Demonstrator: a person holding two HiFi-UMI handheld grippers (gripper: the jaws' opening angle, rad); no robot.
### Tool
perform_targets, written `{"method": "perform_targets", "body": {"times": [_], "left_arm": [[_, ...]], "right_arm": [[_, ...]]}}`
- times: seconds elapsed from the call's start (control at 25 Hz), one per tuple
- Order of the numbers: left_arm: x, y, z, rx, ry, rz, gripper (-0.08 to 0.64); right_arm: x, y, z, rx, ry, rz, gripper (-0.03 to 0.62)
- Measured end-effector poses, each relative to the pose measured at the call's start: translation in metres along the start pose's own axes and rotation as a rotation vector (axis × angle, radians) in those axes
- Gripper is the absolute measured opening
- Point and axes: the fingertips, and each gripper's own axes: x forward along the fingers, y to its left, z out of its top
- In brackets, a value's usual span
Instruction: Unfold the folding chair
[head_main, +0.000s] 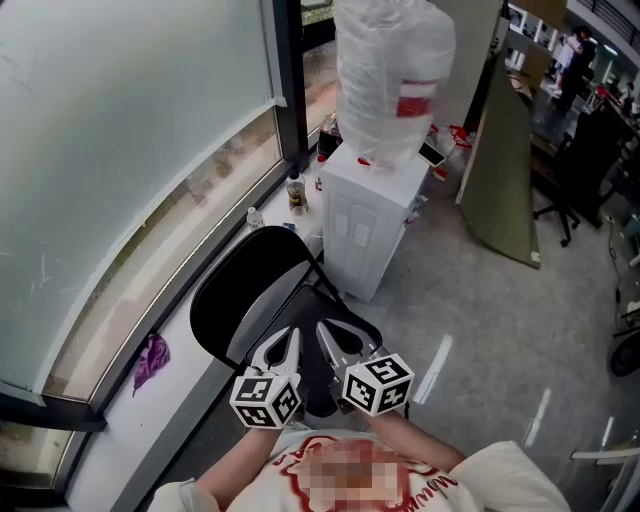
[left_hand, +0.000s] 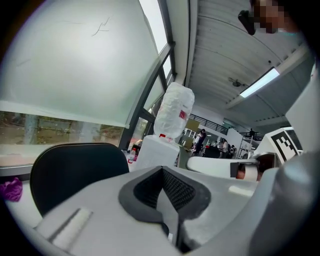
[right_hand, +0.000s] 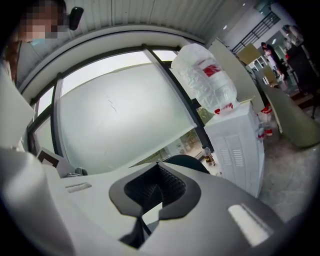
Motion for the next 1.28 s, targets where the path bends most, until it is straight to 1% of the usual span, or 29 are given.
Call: {"method": "perform_targets", "body": {"times": [0.2, 0.32, 0.44, 0.6, 0.72, 0.84, 1.0, 1.08, 1.16, 1.28], "left_arm": [[-0.001, -0.032, 0.009, 0.046, -0.04, -0.028, 0.007], [-0.004, -0.058, 0.008, 0.036, -0.074, -0.027, 0.007], [-0.01, -0.086, -0.003, 0.023, -0.098, -0.004, 0.008], [-0.022, -0.119, -0.029, 0.022, -0.085, 0.033, 0.008], [-0.029, -0.133, -0.04, 0.034, -0.062, 0.037, 0.008], [-0.03, -0.143, -0.04, 0.035, -0.059, 0.024, 0.008], [-0.026, -0.155, -0.03, 0.021, -0.093, -0.021, 0.008], [-0.033, -0.16, -0.028, 0.0, -0.103, -0.05, 0.008], [-0.052, -0.16, -0.028, -0.014, -0.101, -0.067, 0.008], [-0.094, -0.149, -0.029, 0.013, -0.097, -0.066, 0.007]], "right_arm": [[-0.017, 0.005, 0.018, -0.067, -0.029, 0.043, 0.021], [-0.042, 0.007, 0.022, -0.122, -0.029, 0.068, 0.023], [-0.074, 0.005, 0.02, -0.156, -0.02, 0.088, 0.021], [-0.113, -0.004, 0.008, -0.13, 0.005, 0.116, 0.023], [-0.127, -0.012, -0.001, -0.101, 0.021, 0.119, 0.023], [-0.138, -0.017, -0.001, -0.093, 0.015, 0.105, 0.021], [-0.148, -0.017, 0.009, -0.116, -0.012, 0.082, 0.021], [-0.156, -0.013, 0.006, -0.115, -0.007, 0.08, 0.022], [-0.165, -0.004, -0.003, -0.108, 0.012, 0.076, 0.021], [-0.173, 0.025, -0.018, -0.109, 0.024, 0.076, 0.023]]}}
